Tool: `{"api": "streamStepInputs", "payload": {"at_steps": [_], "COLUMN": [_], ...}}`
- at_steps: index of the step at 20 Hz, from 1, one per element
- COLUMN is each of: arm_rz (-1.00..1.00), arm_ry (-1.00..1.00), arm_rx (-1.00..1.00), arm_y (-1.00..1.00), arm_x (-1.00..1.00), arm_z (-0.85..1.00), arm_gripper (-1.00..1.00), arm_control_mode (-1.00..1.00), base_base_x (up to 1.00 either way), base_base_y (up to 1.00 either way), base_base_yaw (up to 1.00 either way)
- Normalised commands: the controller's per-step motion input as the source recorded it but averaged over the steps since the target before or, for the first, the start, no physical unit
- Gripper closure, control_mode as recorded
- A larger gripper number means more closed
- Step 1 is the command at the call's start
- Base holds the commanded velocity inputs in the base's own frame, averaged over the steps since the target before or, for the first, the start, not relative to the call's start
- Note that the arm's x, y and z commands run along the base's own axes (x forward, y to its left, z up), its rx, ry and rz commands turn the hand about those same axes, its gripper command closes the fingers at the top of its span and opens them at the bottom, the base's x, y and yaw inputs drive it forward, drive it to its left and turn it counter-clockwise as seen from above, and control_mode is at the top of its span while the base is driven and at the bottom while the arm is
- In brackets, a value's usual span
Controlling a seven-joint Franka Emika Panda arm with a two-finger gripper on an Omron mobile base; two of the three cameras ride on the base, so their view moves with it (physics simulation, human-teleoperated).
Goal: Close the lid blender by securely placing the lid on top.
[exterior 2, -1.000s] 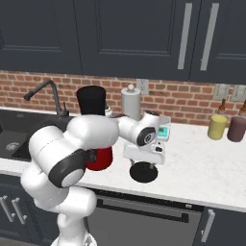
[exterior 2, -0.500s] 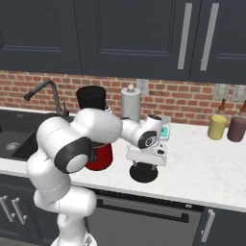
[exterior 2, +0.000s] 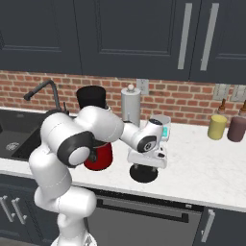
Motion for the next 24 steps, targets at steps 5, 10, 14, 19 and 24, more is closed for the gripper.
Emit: {"api": "streamStepInputs", "payload": {"at_steps": [5, 10, 14, 19, 24], "arm_rz": [0.0, 0.0, 0.0, 0.0, 0.0], "arm_ry": [0.0, 0.0, -0.03, -0.05, -0.06], "arm_rx": [0.0, 0.0, 0.0, 0.0, 0.0], "arm_y": [0.0, 0.0, 0.0, 0.01, 0.01], "arm_x": [0.0, 0.0, 0.0, 0.0, -0.09], "arm_z": [-0.31, -0.26, -0.13, -0.02, 0.02], "arm_gripper": [-1.0, 1.0, 1.0, 1.0, 1.0], "arm_control_mode": [-1.0, -1.0, -1.0, -1.0, -1.0], "base_base_x": [0.0, 0.0, 0.0, 0.0, 0.0], "base_base_y": [0.0, 0.0, 0.0, 0.0, 0.0], "base_base_yaw": [0.0, 0.0, 0.0, 0.0, 0.0]}}
